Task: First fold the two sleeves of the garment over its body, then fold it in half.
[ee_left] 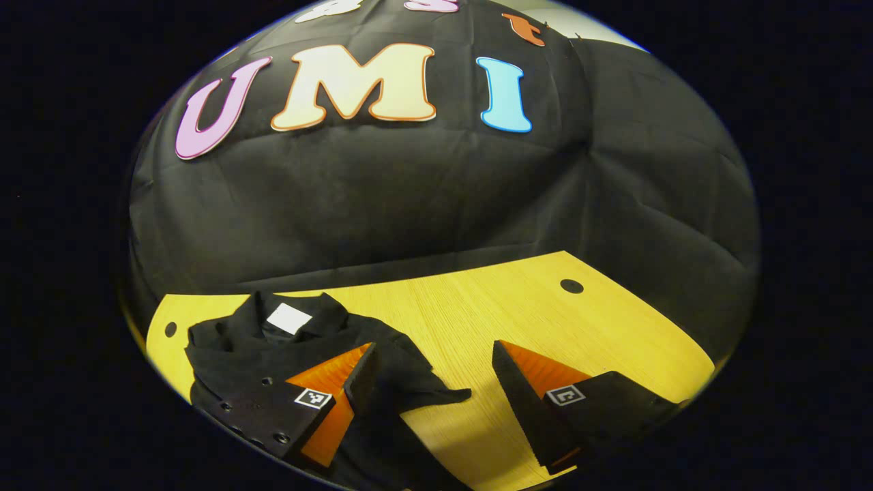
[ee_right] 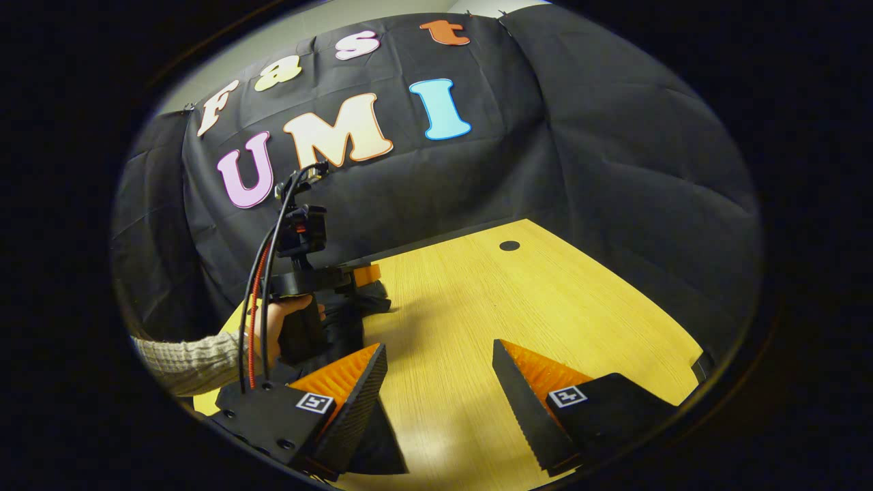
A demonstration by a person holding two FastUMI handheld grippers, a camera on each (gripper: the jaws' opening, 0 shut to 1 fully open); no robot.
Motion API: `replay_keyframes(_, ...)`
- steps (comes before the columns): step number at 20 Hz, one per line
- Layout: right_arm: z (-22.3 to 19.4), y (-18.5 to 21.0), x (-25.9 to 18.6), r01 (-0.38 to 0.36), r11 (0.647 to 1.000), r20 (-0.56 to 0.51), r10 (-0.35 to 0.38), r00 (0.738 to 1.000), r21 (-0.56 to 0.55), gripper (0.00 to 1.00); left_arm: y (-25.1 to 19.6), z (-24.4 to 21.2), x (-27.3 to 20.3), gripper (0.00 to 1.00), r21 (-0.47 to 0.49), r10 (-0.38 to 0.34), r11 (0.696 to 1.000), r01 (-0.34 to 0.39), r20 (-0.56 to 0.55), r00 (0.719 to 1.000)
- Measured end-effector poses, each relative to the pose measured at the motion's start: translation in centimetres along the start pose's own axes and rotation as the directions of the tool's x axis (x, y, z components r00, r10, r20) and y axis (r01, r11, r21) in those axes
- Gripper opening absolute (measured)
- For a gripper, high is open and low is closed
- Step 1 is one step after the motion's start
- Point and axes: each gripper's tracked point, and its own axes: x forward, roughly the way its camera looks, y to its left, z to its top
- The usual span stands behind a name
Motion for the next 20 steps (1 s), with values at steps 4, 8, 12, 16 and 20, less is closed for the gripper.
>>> replay_keyframes(4, 0.3, 2.0, -0.8, -0.011, 1.0, 0.032, 0.011, 0.999, 0.006, 0.98, 2.3, 4.1, -4.6, 0.96, -0.035, 0.011, 0.999, -0.007, 0.108, 0.994)
replay_keyframes(8, -0.1, 4.7, -2.1, -0.023, 1.0, 0.058, 0.024, 0.998, -0.012, 0.98, 7.0, 5.5, -10.7, 0.96, -0.044, 0.064, 0.997, -0.057, 0.165, 0.984)
replay_keyframes(12, -1.8, 7.7, -3.6, -0.04, 0.999, 0.059, 0.042, 0.997, -0.021, 0.98, 13.1, 2.8, -17.8, 0.96, -0.028, 0.154, 0.988, -0.151, 0.163, 0.975)
replay_keyframes(16, -4.0, 10.1, -4.8, -0.052, 0.998, 0.048, 0.054, 0.997, -0.046, 0.98, 17.5, -1.0, -24.2, 0.93, -0.084, 0.229, 0.972, -0.219, 0.139, 0.963)
replay_keyframes(20, -5.8, 12.2, -5.3, -0.06, 0.996, 0.04, 0.062, 0.997, -0.068, 0.98, 20.9, -5.1, -28.6, 0.94, -0.082, 0.284, 0.957, -0.277, 0.095, 0.954)
